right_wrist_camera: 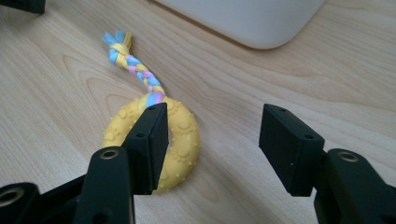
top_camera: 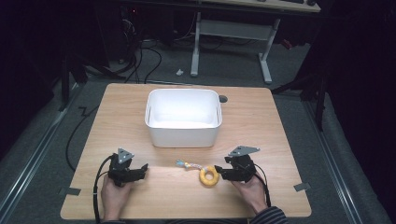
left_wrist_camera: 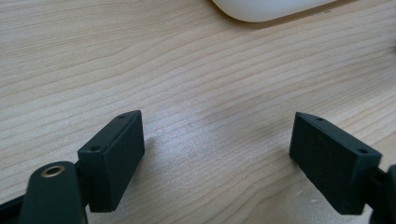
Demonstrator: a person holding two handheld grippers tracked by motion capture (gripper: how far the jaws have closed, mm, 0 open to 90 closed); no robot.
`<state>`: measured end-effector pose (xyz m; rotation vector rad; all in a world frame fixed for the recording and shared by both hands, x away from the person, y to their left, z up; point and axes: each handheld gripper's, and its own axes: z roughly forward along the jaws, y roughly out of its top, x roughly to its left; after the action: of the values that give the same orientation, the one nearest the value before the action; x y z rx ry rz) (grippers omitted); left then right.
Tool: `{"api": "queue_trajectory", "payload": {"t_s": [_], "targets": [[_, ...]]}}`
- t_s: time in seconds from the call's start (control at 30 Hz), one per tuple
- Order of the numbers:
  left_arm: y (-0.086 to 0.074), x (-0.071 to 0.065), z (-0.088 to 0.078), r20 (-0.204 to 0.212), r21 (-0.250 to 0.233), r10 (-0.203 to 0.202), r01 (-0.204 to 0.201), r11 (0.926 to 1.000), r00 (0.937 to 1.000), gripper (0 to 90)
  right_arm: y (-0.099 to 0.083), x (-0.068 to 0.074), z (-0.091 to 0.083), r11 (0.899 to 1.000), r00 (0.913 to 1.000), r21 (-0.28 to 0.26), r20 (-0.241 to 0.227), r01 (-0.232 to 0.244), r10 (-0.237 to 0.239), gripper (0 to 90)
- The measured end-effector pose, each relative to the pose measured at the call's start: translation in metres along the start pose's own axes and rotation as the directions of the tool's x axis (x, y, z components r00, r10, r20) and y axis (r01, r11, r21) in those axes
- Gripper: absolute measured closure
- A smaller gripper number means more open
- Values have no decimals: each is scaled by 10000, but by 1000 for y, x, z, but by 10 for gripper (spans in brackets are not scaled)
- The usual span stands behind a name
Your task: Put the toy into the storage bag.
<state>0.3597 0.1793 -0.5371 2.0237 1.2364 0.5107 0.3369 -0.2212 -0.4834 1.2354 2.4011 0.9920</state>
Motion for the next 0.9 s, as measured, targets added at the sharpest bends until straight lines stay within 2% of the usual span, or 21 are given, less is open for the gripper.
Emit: {"api": "queue_trajectory", "payload": {"t_s": [0.27,0.37,0.77,0.9], "targets": [[0,0,0,13,5,28,-28,10000,10000,181,6,12,4,9990,9998,394,-81,191,-188,432],[0,-1,0,-30,43,102,-102,9999,9999,180,8,13,7,9980,9990,465,-48,437,-435,431],[1,-1,1,-13,70,160,-159,9998,9999,179,13,17,10,9942,9969,740,-151,785,-776,440],[1,0,0,-9,67,154,-154,9999,9999,179,12,22,17,9890,9952,1116,-37,975,-977,448]]}}
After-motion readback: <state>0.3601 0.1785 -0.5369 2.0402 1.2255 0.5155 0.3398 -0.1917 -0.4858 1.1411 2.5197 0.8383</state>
